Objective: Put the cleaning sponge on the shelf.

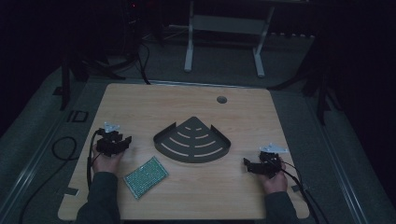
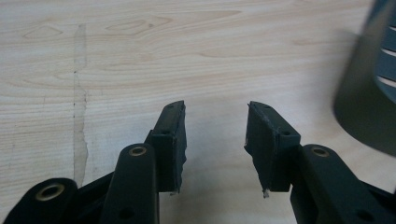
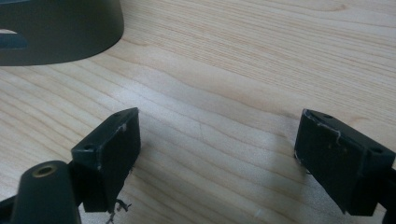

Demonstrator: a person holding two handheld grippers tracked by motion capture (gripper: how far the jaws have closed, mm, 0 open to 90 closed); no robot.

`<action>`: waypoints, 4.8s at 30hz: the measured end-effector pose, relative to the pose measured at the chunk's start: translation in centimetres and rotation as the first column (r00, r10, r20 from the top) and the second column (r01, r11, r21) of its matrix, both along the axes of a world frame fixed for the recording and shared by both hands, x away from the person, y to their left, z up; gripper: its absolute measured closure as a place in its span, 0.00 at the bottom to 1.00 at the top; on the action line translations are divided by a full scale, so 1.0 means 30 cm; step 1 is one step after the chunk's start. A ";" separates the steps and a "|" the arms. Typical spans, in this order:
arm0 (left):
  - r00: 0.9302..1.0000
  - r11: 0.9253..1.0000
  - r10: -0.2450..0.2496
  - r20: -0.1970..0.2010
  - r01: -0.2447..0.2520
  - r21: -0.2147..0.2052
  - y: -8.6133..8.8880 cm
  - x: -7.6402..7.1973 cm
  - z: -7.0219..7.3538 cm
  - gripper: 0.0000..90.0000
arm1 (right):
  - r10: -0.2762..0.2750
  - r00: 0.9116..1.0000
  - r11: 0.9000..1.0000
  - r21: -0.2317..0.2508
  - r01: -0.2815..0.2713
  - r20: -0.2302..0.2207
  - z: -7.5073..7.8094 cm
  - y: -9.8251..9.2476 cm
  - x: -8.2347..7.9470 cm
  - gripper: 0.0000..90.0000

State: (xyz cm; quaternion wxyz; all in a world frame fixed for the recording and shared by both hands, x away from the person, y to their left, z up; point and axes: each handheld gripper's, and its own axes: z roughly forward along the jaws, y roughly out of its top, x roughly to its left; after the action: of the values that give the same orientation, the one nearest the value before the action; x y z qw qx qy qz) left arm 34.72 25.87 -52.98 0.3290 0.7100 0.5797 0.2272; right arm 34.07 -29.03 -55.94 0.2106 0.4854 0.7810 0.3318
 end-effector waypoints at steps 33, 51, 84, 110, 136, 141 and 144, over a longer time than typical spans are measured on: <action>0.878 0.886 -0.460 -0.136 0.463 -0.006 -0.205 -0.203 0.082 0.93 | 0.002 1.000 1.000 0.000 -0.002 -0.001 0.000 0.000 0.000 0.16; 0.842 0.865 -0.478 -0.248 0.501 0.034 -0.260 -0.227 0.024 1.00 | 0.005 1.000 1.000 0.000 -0.005 -0.001 0.000 0.000 0.000 0.16; 0.852 0.888 -0.427 -0.303 0.458 0.037 -0.134 -0.050 0.064 0.88 | 0.005 1.000 1.000 0.000 -0.005 0.000 0.000 0.000 0.001 0.16; 0.826 0.924 -0.347 -0.444 0.383 -0.009 -0.047 0.034 0.112 0.85 | 0.005 1.000 1.000 0.000 -0.005 0.000 0.000 0.000 0.001 0.16; 0.753 0.923 -0.360 -0.552 0.375 -0.090 -0.034 0.127 0.071 0.84 | 0.005 1.000 1.000 0.000 -0.005 0.000 0.000 0.000 0.001 0.16; 0.741 0.924 -0.357 -0.569 0.370 -0.098 -0.030 0.134 0.058 0.84 | 0.005 1.000 1.000 0.000 -0.005 -0.001 0.000 0.000 0.001 0.16; 0.733 0.923 -0.359 -0.578 0.372 -0.100 -0.028 0.142 0.051 0.84 | 0.005 1.000 1.000 0.000 -0.005 0.000 0.000 0.000 0.001 0.16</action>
State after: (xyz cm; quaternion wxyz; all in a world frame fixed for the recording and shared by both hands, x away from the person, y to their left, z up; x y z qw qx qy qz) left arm 38.99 25.05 -51.47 0.1643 0.8483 0.4991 -0.0653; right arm 34.09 -29.04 -55.94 0.2097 0.4836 0.7822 0.3321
